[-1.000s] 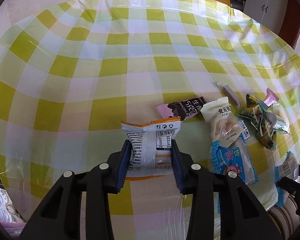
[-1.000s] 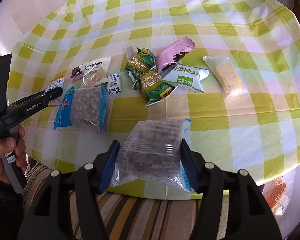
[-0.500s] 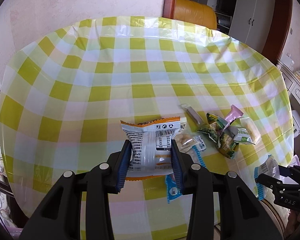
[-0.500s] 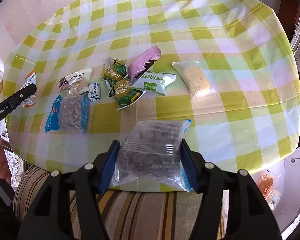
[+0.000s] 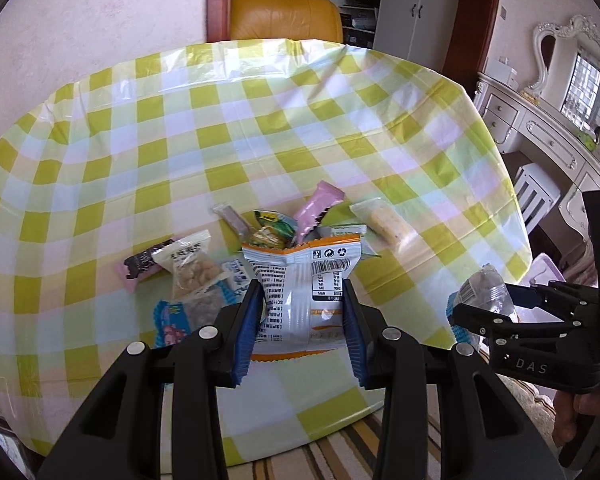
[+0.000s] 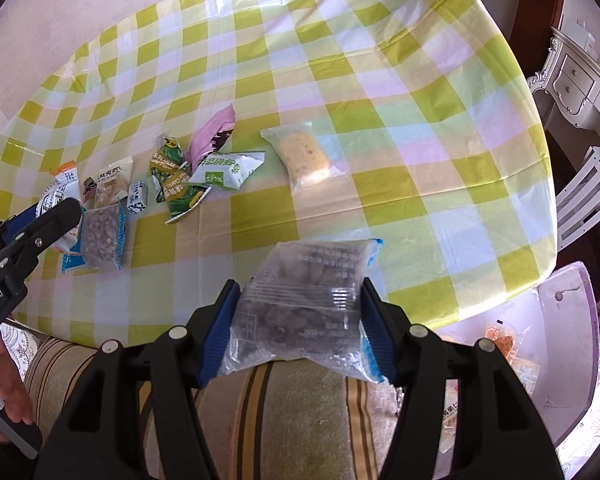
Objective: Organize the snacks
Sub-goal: 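Carry the nut bag with the right tool while the left carries the packet, open both over box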
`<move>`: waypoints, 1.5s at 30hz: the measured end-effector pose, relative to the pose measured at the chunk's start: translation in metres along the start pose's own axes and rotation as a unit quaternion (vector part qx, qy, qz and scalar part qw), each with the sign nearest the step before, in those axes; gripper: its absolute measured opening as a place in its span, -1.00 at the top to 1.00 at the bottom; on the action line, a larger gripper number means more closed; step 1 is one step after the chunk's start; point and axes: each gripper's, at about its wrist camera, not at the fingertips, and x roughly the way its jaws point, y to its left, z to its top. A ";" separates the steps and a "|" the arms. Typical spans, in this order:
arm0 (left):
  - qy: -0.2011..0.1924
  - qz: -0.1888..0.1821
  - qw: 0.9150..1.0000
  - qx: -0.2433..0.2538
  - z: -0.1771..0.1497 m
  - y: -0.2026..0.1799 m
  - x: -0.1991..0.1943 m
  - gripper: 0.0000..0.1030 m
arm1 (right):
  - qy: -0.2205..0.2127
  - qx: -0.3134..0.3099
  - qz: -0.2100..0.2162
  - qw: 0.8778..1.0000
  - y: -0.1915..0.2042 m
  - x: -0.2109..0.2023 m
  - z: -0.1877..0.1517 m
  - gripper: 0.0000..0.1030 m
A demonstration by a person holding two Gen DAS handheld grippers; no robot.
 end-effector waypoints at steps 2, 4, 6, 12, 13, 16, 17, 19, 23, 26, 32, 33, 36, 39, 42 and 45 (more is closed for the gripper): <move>0.009 -0.017 1.000 0.014 -0.002 -0.017 0.006 0.26 | 0.000 0.007 -0.006 1.000 -0.010 -0.002 -0.003 -0.16; 0.018 -0.028 0.999 0.028 -0.004 -0.033 0.012 0.26 | -0.001 0.016 -0.011 1.000 -0.020 -0.004 -0.006 -0.17; 0.026 -0.037 0.998 0.040 -0.006 -0.046 0.017 0.26 | -0.001 0.025 -0.015 1.000 -0.031 -0.005 -0.009 -0.16; 0.048 -0.062 0.995 0.055 -0.011 -0.071 0.029 0.26 | 0.000 0.050 -0.029 0.998 -0.062 -0.006 -0.020 -0.17; 0.052 -0.064 0.995 0.058 -0.012 -0.074 0.032 0.26 | 0.000 0.054 -0.032 0.998 -0.068 -0.006 -0.022 -0.16; 0.064 -0.077 0.993 0.068 -0.014 -0.087 0.038 0.26 | -0.004 0.067 -0.041 0.997 -0.085 -0.009 -0.027 -0.16; 0.069 -0.084 0.992 0.070 -0.013 -0.092 0.040 0.26 | -0.006 0.070 -0.045 0.997 -0.092 -0.010 -0.029 -0.17; 0.077 -0.096 0.989 0.079 -0.013 -0.103 0.045 0.26 | -0.007 0.079 -0.053 0.995 -0.105 -0.011 -0.033 -0.17; 0.096 -0.128 0.982 0.098 -0.013 -0.133 0.054 0.26 | -0.006 0.096 -0.067 0.993 -0.131 -0.011 -0.042 -0.17; 0.113 -0.145 0.975 0.123 -0.016 -0.161 0.062 0.26 | -0.005 0.114 -0.077 0.991 -0.153 -0.010 -0.049 -0.17; 0.138 -0.165 0.957 0.195 -0.023 -0.219 0.076 0.26 | 0.005 0.148 -0.106 0.983 -0.195 -0.004 -0.068 -0.17; 0.143 -0.166 0.953 0.209 -0.025 -0.227 0.078 0.26 | 0.009 0.153 -0.112 0.982 -0.202 -0.002 -0.072 -0.17; 0.162 -0.173 0.942 0.238 -0.032 -0.248 0.088 0.26 | 0.017 0.167 -0.128 0.977 -0.218 0.003 -0.082 -0.17; 0.183 -0.175 0.931 0.263 -0.038 -0.263 0.099 0.26 | 0.028 0.181 -0.140 0.973 -0.232 0.010 -0.092 -0.16; 0.199 -0.172 0.924 0.280 -0.042 -0.273 0.110 0.26 | 0.039 0.193 -0.150 0.969 -0.243 0.017 -0.102 -0.17; 0.207 -0.169 0.919 0.289 -0.044 -0.279 0.118 0.26 | 0.049 0.201 -0.154 0.966 -0.248 0.025 -0.109 -0.17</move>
